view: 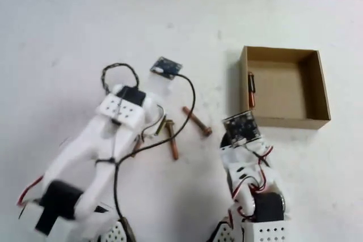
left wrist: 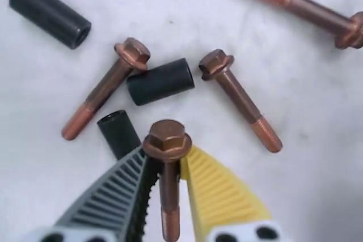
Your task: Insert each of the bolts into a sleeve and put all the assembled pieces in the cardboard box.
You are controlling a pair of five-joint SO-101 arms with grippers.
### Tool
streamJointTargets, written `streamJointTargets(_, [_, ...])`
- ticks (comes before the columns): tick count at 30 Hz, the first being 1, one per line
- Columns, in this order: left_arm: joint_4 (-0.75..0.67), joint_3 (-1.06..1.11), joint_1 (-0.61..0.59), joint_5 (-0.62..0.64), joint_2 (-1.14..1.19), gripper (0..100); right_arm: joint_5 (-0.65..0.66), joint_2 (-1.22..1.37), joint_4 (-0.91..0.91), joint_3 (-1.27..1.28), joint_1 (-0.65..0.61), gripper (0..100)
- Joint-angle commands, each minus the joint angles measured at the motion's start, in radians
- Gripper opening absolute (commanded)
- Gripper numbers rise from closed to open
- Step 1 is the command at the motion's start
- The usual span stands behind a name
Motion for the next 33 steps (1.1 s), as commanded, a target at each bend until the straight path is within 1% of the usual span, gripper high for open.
streamJointTargets(1, [0.068, -0.025, 0.013, -0.009, -0.170, 2, -0.009, -0.010, -0.022, -0.011, -0.110, 1.7])
streamJointTargets(4, [0.124, -0.025, 0.005, -0.009, -0.269, 2, -0.009, -0.010, -0.027, -0.012, -0.208, 1.7])
streamJointTargets(7, [0.164, -0.023, -0.001, -0.012, -0.367, 2, -0.009, -0.010, -0.084, -0.012, -0.286, 1.7])
streamJointTargets(10, [0.173, -0.023, -0.035, -0.072, -0.461, 2, -0.009, -0.010, -0.154, -0.011, -0.341, 1.7])
streamJointTargets(12, [0.173, -0.023, -0.077, -0.127, -0.521, 2, -0.009, -0.010, -0.196, -0.011, -0.372, 1.7])
streamJointTargets(14, [0.173, -0.023, -0.125, -0.146, -0.564, 2, -0.009, -0.010, -0.231, -0.011, -0.395, 1.7])
streamJointTargets(17, [0.173, -0.023, -0.196, -0.149, -0.613, 2, -0.009, -0.010, -0.298, -0.011, -0.417, 1.7])
streamJointTargets(20, [0.173, -0.023, -0.246, -0.150, -0.639, 2, -0.008, -0.010, -0.386, -0.011, -0.412, 1.7])
streamJointTargets(25, [0.167, -0.023, -0.275, -0.152, -0.685, 2, -0.008, -0.010, -0.467, 0.014, -0.418, 1.7])
streamJointTargets(28, [0.152, -0.023, -0.275, -0.152, -0.727, 2, -0.017, -0.010, -0.581, 0.071, -0.410, 1.7])
streamJointTargets(31, [0.127, -0.023, -0.275, -0.152, -0.769, 2, -0.110, -0.010, -0.711, 0.126, -0.409, 1.7])
streamJointTargets(33, [0.115, -0.023, -0.271, -0.152, -0.792, 2, -0.167, -0.010, -0.754, 0.141, -0.409, 1.7])
